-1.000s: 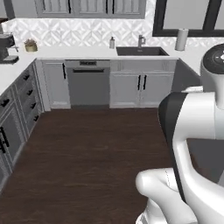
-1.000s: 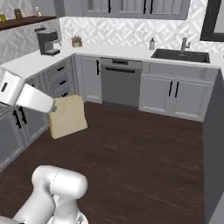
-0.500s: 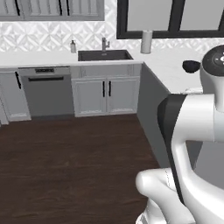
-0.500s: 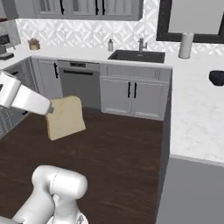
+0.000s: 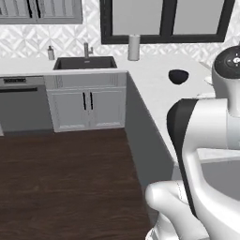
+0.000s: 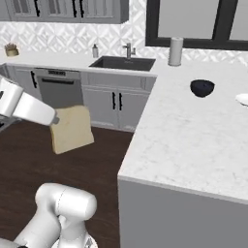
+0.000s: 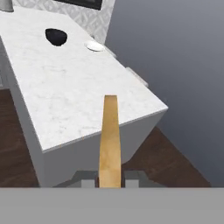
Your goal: Start the toaster. Once the lever pops up, take the bread to the plate on the dining counter.
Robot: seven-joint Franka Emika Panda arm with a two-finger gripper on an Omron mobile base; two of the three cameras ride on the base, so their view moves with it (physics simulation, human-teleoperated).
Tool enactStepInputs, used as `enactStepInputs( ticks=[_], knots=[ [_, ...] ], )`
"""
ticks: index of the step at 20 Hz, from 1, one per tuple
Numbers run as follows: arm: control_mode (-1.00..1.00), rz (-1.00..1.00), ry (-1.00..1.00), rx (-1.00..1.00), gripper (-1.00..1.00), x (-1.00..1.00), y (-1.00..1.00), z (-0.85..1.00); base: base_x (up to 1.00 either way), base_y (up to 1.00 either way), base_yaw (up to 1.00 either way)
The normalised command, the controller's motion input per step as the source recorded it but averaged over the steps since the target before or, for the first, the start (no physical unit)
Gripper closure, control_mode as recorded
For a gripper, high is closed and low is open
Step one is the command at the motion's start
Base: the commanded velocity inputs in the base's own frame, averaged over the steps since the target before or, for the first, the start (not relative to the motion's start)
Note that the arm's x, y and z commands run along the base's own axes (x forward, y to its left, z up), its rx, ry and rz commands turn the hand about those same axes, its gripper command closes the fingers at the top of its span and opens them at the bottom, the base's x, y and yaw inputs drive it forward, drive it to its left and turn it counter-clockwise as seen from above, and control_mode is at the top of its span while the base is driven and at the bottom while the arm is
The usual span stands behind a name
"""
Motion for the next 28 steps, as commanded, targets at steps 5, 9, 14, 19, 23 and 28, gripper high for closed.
enactStepInputs(
  ticks=[5, 9, 14, 19, 23, 28],
  knots=[
    [1.0, 0.0, 0.0, 0.0, 1.0, 0.0, 0.0, 0.0, 0.0, -1.0, 0.05],
    [1.0, 0.0, 0.0, 0.0, 1.0, 0.0, 0.0, 0.0, 0.0, -1.0, 0.11],
    [1.0, 0.0, 0.0, 0.0, 1.0, 0.0, 0.0, 0.0, 0.0, -1.0, 0.18],
    [1.0, 0.0, 0.0, 0.0, 1.0, 0.0, 0.0, 0.0, 0.02, -1.0, 0.23],
    [1.0, 0.0, 0.0, 0.0, 1.0, 0.0, 0.0, 0.0, 0.16, -1.0, 0.35],
    [1.0, 0.0, 0.0, 0.0, 1.0, 0.0, 0.0, 0.0, 0.16, -1.0, 0.4]
  ],
)
